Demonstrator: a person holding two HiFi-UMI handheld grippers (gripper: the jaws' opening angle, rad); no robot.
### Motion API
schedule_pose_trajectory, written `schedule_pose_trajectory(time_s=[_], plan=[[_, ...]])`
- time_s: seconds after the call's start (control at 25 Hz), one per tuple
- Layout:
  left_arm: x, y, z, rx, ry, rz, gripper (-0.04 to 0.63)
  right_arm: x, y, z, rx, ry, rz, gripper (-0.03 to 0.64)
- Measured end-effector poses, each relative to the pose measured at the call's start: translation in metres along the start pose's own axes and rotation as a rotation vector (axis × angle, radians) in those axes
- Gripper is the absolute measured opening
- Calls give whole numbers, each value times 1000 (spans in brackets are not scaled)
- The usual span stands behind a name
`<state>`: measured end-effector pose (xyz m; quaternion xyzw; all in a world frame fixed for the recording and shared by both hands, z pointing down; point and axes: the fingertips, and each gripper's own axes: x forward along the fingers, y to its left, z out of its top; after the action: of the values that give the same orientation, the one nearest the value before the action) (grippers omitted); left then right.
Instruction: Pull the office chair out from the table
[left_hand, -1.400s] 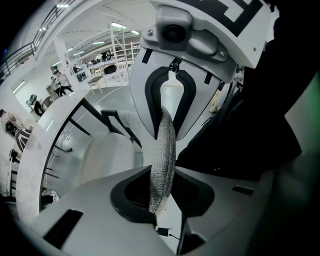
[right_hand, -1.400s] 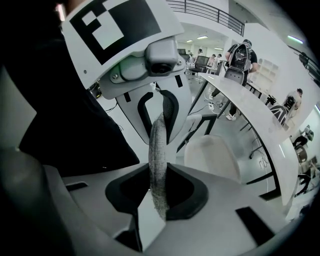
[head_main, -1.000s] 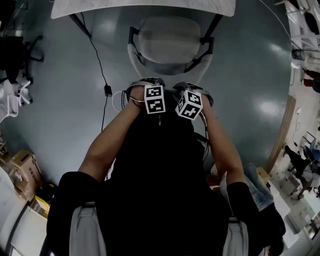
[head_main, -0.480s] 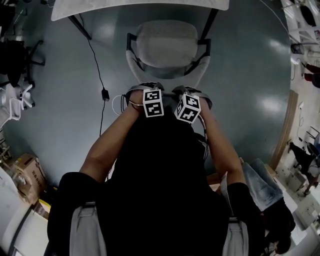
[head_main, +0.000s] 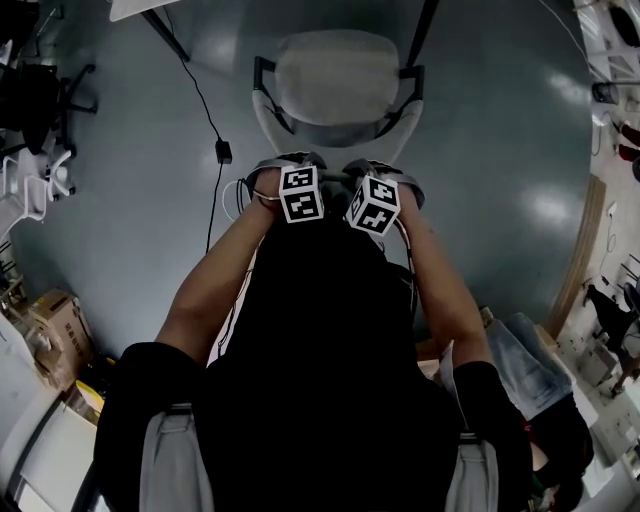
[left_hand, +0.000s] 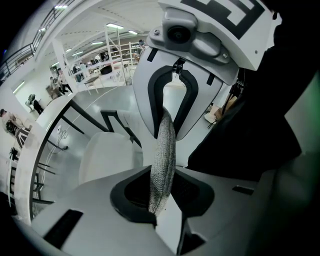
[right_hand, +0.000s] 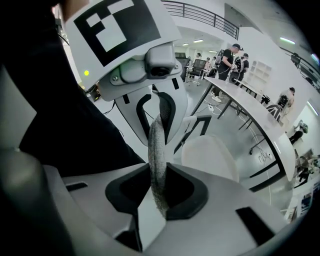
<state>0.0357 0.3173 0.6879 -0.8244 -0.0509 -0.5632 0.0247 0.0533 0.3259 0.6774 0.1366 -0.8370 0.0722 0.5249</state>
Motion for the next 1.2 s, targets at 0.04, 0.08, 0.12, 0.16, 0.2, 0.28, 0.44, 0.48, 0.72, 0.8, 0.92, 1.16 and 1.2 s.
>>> schedule_pose_trajectory(time_s=[0.04,0.08,0.12,0.16,0.2,0.28,0.44,0.48,0.72,0.8,0.92,1.16,1.2], plan=[[1,-6,1,-3,0,2,87,-1,5,-2,-2,-2,3,89],[1,-11,2,-6,2,4,87,-2,11,-4,-3,-5,5,89],[1,-17,2,-7,4,5,87,-2,16,-5,-4,-8,6,89],[1,-22,1,-9,5,6,87,-3,21,-5,-5,-10,6,89],[0,-28,0,-12,6,7,87,-4,27,-5,-6,-12,6,89],[1,-40,0,-20,6,9,87,-5,39,-7,-11,-14,8,89],[1,-60,5,-26,5,6,87,-11,58,-14,-20,-12,16,89],[0,-65,4,-27,3,5,87,-12,62,-14,-21,-11,18,89],[2,-87,-1,-17,6,-10,87,-9,85,-15,-13,-1,30,89],[-1,-93,-3,-9,4,-11,87,-10,92,-13,-10,3,28,89],[-3,-103,-8,5,2,-6,87,-9,103,-9,-1,2,20,87],[-3,-113,-17,20,-3,3,89,-4,115,-5,24,3,-4,89],[-4,-113,-18,25,-3,0,91,-3,115,-4,26,7,-7,91]])
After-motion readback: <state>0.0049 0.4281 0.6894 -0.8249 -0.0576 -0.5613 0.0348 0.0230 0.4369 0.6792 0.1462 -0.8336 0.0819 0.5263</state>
